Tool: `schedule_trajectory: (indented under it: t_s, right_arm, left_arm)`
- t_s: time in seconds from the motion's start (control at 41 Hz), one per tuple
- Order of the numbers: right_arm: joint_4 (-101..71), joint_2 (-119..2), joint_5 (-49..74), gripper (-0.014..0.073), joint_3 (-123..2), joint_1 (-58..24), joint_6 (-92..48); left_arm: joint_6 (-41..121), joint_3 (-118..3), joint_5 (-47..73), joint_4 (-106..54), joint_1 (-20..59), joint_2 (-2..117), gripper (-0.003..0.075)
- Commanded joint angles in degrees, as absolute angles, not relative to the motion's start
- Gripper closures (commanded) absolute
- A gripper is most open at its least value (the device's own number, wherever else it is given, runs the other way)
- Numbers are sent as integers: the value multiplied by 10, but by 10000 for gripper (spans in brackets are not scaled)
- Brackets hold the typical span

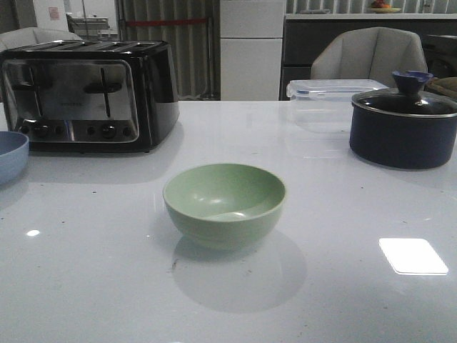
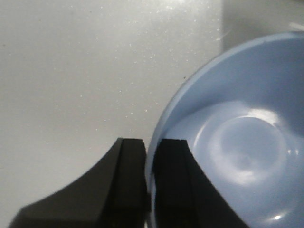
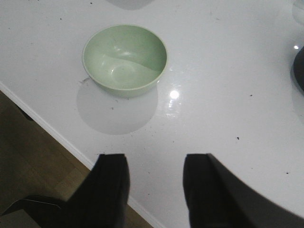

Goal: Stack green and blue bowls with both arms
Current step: 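Lift the blue bowl with the left gripper and carry it over the green bowl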

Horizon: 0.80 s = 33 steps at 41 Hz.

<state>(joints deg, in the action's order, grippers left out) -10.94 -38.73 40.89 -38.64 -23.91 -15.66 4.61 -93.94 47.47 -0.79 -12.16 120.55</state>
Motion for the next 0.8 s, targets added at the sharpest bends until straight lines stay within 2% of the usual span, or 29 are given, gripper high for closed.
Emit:
schedule_trajectory:
  t_s: [0.0, 0.244, 0.512, 0.78]
  right_arm:
    - [-115, -387, 367, 193, -402, -237, -162]
    - [-115, -387, 367, 193, -402, -237, -162]
    - [-115, -387, 367, 193, -402, -237, -162]
    - [-115, -387, 367, 193, -402, -237, -162]
  left_arm:
    - [48, -957, 474, -4, -123, 1155, 622]
    - [63, -957, 504, -29, -123, 1098, 622]
    - [190, -957, 553, -211, -121, 1002, 622]
    - [243, -957, 625, -274, -61, 943, 622]
